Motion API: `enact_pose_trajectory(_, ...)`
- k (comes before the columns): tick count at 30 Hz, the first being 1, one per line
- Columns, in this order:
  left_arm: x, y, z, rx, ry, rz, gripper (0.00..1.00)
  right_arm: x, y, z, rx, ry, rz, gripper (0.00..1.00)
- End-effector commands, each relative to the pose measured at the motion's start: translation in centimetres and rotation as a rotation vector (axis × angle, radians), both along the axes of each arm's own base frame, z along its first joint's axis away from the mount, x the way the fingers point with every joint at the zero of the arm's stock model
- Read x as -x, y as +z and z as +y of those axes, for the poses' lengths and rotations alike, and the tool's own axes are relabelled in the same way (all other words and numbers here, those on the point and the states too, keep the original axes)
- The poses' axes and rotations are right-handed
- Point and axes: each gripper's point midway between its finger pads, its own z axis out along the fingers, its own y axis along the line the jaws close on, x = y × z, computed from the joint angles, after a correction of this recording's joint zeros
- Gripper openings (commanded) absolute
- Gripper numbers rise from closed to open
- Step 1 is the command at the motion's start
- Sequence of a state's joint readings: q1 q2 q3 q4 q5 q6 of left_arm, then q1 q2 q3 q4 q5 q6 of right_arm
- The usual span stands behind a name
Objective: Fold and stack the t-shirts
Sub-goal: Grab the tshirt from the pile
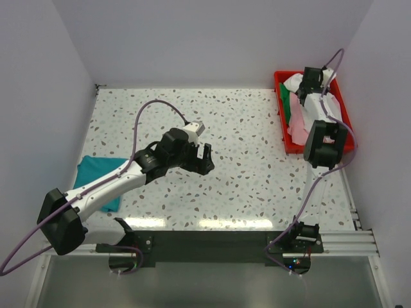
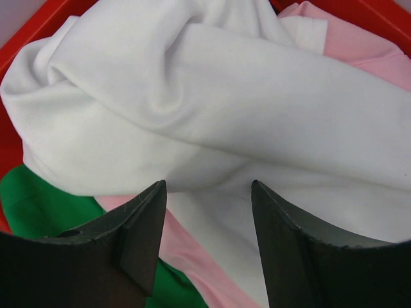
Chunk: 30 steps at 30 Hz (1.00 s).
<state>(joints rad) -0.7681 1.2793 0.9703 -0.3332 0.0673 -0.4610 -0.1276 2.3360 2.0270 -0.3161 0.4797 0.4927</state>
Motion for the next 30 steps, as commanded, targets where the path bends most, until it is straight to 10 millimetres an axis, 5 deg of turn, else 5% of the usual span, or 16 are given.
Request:
enact_pose_trajectory(1,-0.3,0.8,-0.1,0.023,0.001,-0.031,0.96,-2.2,3.1,-1.6,0.061,-0.047,-0.117,0.59)
enact_pose_trajectory(14,-0.9,-0.2,0.6,0.005,0.027,-0.024,0.96,-4.1,1.9,-1.8,0.04,-0.064,-0.167,0.58)
enact_pose_trajectory(17,-1.0,-0.2,0.7,0.008,0.028,-0.022,0.96,-4.2,1.6,-1.9,0.04,-0.069,-0.168,0.48)
enact_pose_trajectory(23,-1.2,-0.2,0.9,0.012,0.035,-0.021,0.96,-4.0,2.2,-1.7,0.034,-0.072,-0.188,0.12)
enact_pose_trajectory(25,-1.3,-0.2,1.0,0.013,0.038,-0.022,0.96,-4.0,3.8,-1.5,0.034,-0.063,-0.228,0.0)
enact_pose_trajectory(30,-1.4,-0.1,1.0,0.016,0.039,-0.021,0.96,-3.1,6.1,-0.9,0.041,-0.055,-0.289,0.0)
